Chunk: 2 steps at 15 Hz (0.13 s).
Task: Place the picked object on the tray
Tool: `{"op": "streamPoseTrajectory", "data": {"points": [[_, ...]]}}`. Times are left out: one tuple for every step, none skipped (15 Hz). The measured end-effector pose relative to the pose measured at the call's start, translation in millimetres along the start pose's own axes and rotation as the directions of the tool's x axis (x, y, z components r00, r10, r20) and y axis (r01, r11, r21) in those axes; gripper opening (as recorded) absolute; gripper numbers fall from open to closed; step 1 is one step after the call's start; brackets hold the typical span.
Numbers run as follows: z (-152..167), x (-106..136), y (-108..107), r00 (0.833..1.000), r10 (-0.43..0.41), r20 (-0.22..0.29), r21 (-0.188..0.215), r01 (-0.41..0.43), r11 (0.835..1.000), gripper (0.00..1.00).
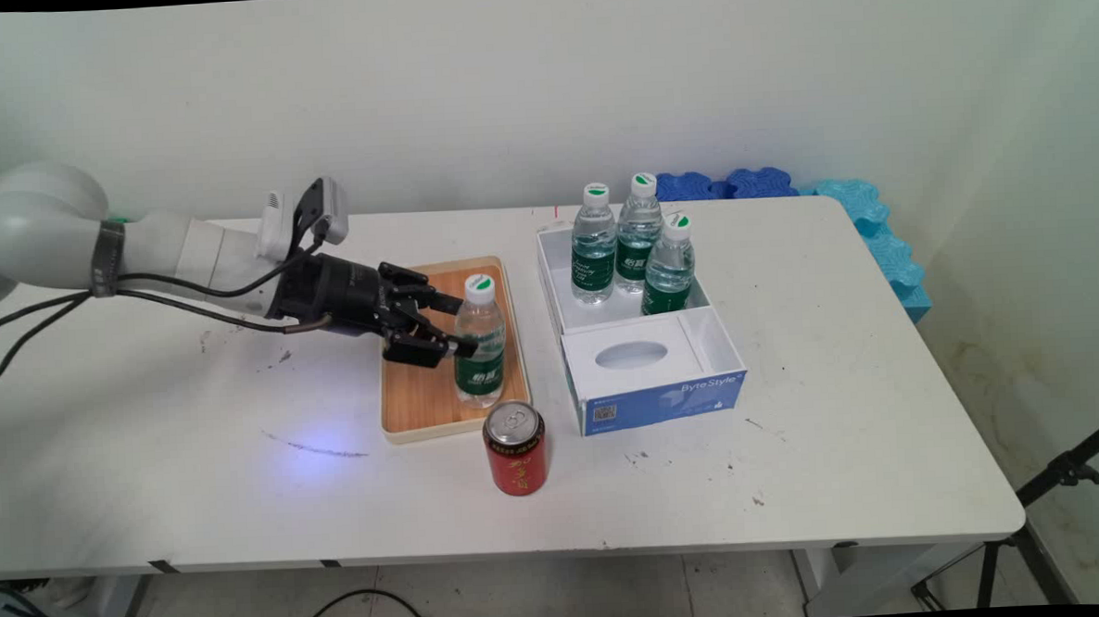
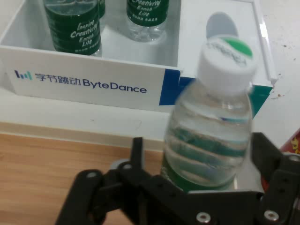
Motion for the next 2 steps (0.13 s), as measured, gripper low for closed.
{"op": "streamPoseTrajectory", "data": {"points": [[1.2,-0.2,0.5,1.000,0.003,0.002,-0.002,-0.003,1.000,1.00],[2.0,-0.1,0.8,1.000,0.006,0.005,-0.004,-0.006,1.000,1.00]]}}
